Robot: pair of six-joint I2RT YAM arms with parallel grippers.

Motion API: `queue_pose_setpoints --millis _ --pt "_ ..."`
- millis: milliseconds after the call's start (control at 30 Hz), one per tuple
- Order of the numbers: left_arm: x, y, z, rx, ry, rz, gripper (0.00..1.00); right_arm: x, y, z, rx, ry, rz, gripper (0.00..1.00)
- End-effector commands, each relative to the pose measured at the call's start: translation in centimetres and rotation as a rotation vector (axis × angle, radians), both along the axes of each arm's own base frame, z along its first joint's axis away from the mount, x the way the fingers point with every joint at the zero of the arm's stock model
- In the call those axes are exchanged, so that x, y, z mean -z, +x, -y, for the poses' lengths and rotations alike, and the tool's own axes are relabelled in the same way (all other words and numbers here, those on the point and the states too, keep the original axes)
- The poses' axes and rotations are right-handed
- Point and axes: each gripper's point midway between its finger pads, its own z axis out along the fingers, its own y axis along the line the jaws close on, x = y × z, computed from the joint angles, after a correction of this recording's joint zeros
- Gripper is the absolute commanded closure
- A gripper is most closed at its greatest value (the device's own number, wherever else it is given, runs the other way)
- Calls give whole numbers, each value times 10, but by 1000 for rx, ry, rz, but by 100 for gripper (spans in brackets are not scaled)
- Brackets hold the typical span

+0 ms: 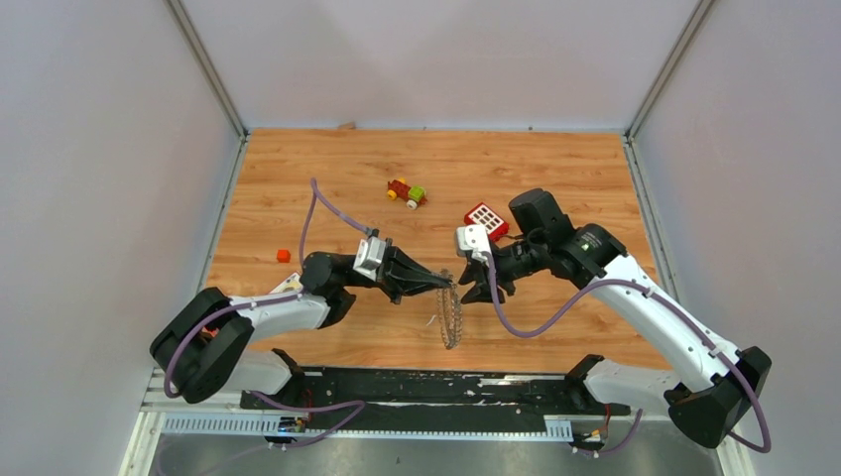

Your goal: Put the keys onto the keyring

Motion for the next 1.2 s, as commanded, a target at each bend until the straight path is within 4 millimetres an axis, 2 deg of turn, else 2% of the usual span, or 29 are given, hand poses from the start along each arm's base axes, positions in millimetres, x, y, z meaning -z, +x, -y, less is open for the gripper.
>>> queue_pose_setpoints --millis 0,300,500,867,1067,1167 --pt "-16 -6 -6 15 -75 63 100 -14 -4 -9 -59 83 20 62" --pt "-17 -7 -6 10 -81 74 100 -3 -11 -12 -97 118 2 54" --pt "-17 -7 -6 10 -81 69 100 5 -1 -14 -48 120 24 56" --pt "-19 -7 -7 8 -86 69 100 11 4 -17 -27 136 29 56" --pt "-19 -6 -7 6 -86 67 100 12 4 -18 -28 144 37 63" --pt "-19 -6 -7 4 -87 66 100 11 4 -18 -26 147 42 71"
